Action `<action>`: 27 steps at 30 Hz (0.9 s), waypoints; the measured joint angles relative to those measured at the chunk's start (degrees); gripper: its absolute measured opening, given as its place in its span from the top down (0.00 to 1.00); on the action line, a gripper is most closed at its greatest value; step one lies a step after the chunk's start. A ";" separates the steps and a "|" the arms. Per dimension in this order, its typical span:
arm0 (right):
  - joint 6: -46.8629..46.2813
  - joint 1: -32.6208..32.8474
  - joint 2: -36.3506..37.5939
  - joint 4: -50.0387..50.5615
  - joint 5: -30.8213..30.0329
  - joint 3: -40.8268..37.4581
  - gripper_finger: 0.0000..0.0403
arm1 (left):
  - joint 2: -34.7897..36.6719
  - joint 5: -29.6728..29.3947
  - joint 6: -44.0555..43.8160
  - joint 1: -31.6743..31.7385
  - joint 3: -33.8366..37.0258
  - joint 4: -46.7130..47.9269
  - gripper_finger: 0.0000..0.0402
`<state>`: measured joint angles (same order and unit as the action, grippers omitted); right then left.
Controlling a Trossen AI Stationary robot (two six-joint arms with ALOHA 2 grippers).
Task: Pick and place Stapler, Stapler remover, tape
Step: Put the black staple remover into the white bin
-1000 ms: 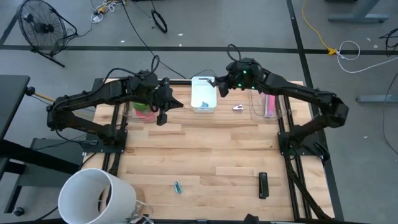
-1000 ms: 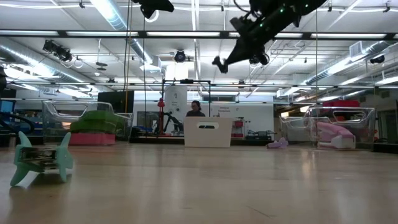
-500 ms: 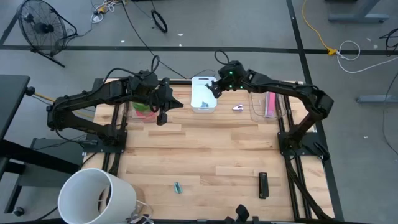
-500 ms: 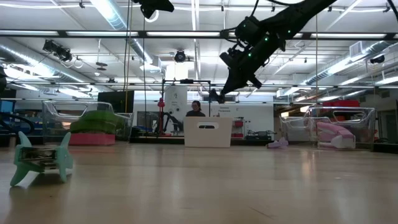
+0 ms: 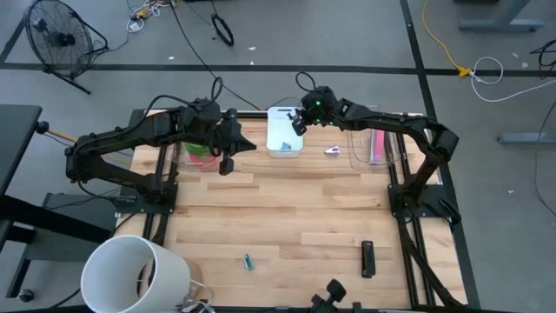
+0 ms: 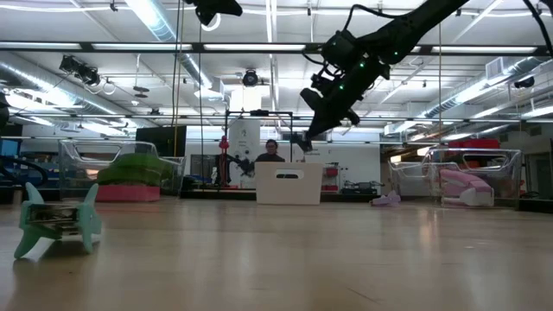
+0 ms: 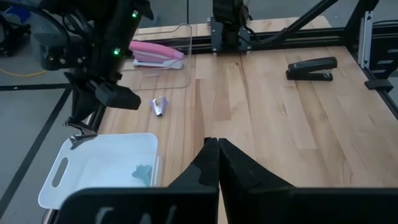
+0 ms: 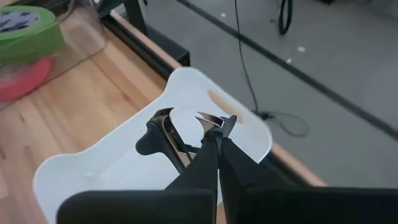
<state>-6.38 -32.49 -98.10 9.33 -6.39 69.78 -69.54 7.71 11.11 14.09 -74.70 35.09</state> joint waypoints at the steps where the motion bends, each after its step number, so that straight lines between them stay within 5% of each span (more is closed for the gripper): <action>1: 1.05 0.00 0.00 -0.38 -0.47 0.00 1.00 | 0.00 0.02 0.00 -0.01 0.00 -0.11 1.00; 8: 7.34 0.02 0.02 -3.13 -0.67 0.00 1.00 | 0.00 0.00 0.00 0.00 0.00 -0.96 1.00; 27: 5.08 -1.31 -6.62 -3.37 2.94 -0.04 1.00 | 0.00 -0.08 -0.02 -0.01 0.00 -1.00 1.00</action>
<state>-1.30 -33.80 -104.73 5.96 -3.45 69.73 -69.54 7.63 11.09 14.08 -74.70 34.09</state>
